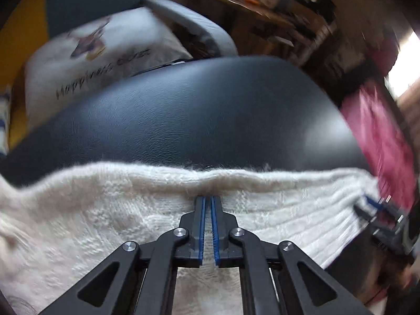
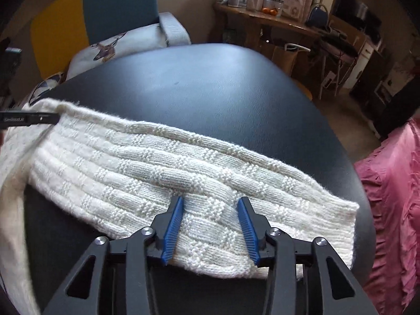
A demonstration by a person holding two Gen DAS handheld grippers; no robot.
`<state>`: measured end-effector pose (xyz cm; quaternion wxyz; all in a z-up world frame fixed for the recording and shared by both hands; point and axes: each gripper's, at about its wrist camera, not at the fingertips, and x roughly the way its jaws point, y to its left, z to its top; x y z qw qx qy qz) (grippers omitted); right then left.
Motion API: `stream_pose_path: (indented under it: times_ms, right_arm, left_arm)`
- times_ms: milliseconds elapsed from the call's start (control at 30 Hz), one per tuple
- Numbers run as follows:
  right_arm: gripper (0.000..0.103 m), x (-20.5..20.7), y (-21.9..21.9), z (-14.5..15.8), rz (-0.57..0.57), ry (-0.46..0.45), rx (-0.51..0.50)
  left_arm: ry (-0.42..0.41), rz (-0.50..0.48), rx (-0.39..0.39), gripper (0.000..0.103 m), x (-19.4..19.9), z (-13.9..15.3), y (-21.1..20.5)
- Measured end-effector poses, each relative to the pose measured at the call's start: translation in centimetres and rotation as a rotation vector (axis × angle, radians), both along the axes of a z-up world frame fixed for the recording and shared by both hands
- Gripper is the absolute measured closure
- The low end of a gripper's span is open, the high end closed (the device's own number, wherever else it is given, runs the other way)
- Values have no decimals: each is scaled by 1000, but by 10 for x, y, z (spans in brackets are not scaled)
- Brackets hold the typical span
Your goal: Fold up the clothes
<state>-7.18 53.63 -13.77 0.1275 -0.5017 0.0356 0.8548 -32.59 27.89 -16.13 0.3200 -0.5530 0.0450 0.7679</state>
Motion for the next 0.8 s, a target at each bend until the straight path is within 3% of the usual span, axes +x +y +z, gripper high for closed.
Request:
stream_pose_path:
  times_ms: [100,233,333,400,467,567,600,700,800]
  right_arm:
    - [58,-25,0,-2,10,-20,55]
    - [56,-32,4,9,-15,22,29]
    - [54,-14,-10,34,13,176,-127]
    - [45,-7,-26,32,64,208,-402]
    - [43,1,-44,28,104,231,-664]
    - [43,4,-75,3,64,226,-895]
    - [43,2,-87,-5,51,221,-945]
    - [43,-4,-122,-24,-11,198,-963]
    - [43,-19,-130,-31,-64,208,-958]
  left_arm:
    - [-10,26,21,98,0,0,-1]
    - [-17,63,67,96,2,17,-22]
    - [-16,103,129,93,7,32,-53]
    - [8,105,145,93,16,40,-72]
    - [23,97,166,93,32,43,-87]
    - [49,78,199,93,60,48,-103]
    - [62,71,197,93,70,48,-107]
    - [48,53,192,93,91,41,-118]
    - [25,32,175,93,101,28,-119]
